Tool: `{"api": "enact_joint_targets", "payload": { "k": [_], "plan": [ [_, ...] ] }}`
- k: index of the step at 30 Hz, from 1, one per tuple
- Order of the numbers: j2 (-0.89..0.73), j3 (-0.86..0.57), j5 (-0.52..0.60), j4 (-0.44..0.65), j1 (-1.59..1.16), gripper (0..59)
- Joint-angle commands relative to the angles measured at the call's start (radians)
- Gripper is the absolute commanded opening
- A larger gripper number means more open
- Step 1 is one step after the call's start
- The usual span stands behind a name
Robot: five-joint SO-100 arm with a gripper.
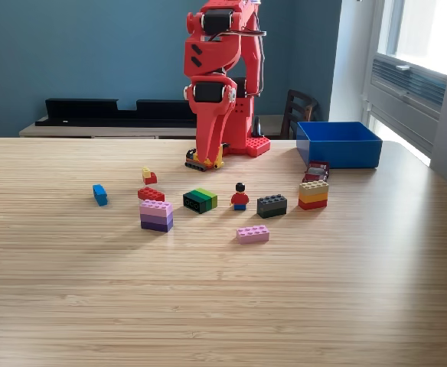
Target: Grasp a lego block and put it in the bin.
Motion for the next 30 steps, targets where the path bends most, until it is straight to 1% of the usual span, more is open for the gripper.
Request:
{"api": "enact_joint_targets", "payload": {
  "k": [1, 7, 9, 13, 21, 25, 30],
  "plan": [
    [0.006, -0.054, 0.018, -0.034, 0.035, 29.8],
    [0.005, -0.063, 0.075, -0.064, 0.067, 30.5],
    [0.005, -0.058, 0.077, -0.069, 0.067, 30.6],
    [0.005, -0.049, 0.011, -0.069, 0.046, 30.6],
    [-0.008, -0.023, -0.190, -0.067, -0.055, 30.7],
    [-0.114, -0.072, -0.275, -0.066, -0.115, 30.5],
    [-0.273, -0.144, -0.342, -0.066, -0.175, 30.3]
  ]
}}
